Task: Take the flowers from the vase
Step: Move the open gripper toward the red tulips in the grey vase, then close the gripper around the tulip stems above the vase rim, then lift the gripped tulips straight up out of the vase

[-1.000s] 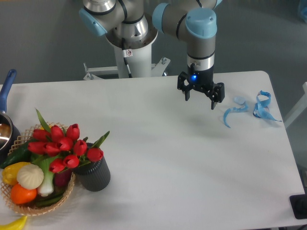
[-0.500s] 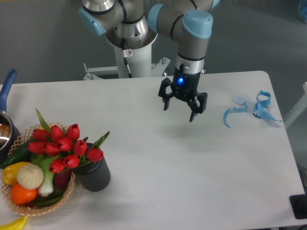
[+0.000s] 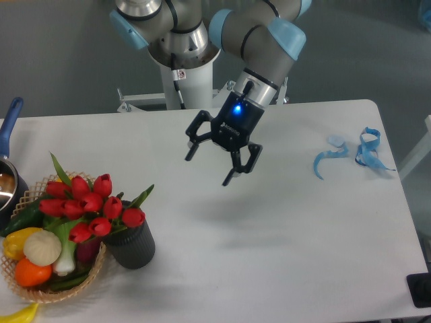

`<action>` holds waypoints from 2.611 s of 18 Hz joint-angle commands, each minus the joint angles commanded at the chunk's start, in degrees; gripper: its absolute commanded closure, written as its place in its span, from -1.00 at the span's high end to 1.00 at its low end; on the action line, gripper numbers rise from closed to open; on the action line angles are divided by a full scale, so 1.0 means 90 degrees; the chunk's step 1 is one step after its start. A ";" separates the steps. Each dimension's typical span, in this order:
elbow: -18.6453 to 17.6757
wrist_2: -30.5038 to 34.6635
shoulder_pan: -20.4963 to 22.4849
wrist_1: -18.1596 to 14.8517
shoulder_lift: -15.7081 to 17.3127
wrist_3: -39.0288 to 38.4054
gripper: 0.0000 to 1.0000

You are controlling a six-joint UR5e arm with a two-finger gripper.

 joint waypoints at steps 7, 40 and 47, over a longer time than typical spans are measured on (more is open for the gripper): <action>0.0419 -0.0010 -0.0937 0.0107 -0.0605 0.0049 1.00; 0.1377 -0.0069 -0.1798 0.0557 -0.1436 0.0000 -0.93; 0.1504 -0.0586 -0.1534 0.0557 -0.1134 -0.0332 -0.92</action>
